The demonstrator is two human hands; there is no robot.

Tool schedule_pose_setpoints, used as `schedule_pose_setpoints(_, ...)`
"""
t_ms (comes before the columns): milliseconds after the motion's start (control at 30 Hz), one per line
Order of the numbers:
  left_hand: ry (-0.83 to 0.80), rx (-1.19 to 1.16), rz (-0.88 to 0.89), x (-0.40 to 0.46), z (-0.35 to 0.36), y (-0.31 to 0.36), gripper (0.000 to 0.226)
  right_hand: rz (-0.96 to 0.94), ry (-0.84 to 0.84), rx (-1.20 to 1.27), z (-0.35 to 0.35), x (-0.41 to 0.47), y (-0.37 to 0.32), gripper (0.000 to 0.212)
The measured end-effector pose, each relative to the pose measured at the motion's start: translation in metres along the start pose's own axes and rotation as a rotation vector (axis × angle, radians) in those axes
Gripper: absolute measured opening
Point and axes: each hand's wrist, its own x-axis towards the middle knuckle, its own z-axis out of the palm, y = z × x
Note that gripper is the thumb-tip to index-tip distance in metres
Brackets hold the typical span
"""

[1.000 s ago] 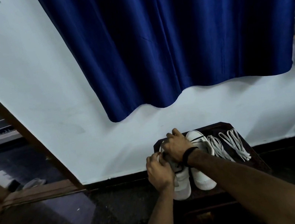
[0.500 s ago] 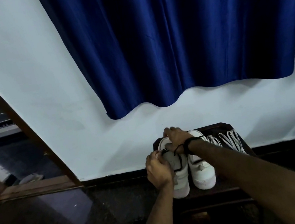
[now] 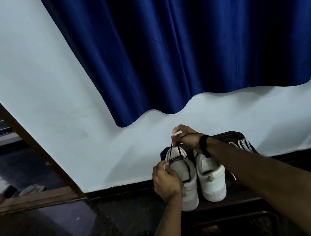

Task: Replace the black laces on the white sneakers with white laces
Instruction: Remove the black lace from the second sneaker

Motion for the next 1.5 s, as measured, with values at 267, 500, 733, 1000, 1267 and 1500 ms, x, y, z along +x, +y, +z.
schedule_pose_setpoints(267,-0.015,0.034,-0.055,-0.002,0.001,0.001,0.019,0.026,-0.323,-1.119,-0.009,0.010,-0.017,0.021)
schedule_pose_setpoints(500,0.002,0.059,-0.078,-0.002,0.000,0.003,0.019,0.125,-0.181,-0.293,-0.031,-0.003,-0.041,0.033)
schedule_pose_setpoints(733,0.003,0.107,-0.116,-0.004,0.000,0.007,0.018,-0.109,-0.310,0.272,-0.037,-0.021,-0.060,0.015)
schedule_pose_setpoints(1000,0.005,0.118,-0.132,-0.003,0.001,0.008,0.017,-0.020,-0.433,-0.438,-0.052,-0.036,-0.051,0.024)
schedule_pose_setpoints(1267,-0.016,0.116,-0.139,-0.003,0.001,0.005,0.019,0.146,-0.083,-0.769,-0.081,-0.047,-0.041,0.038)
schedule_pose_setpoints(1500,0.006,0.121,-0.105,-0.004,0.002,0.006,0.016,-0.222,-0.045,-1.273,-0.038,-0.038,-0.021,0.032)
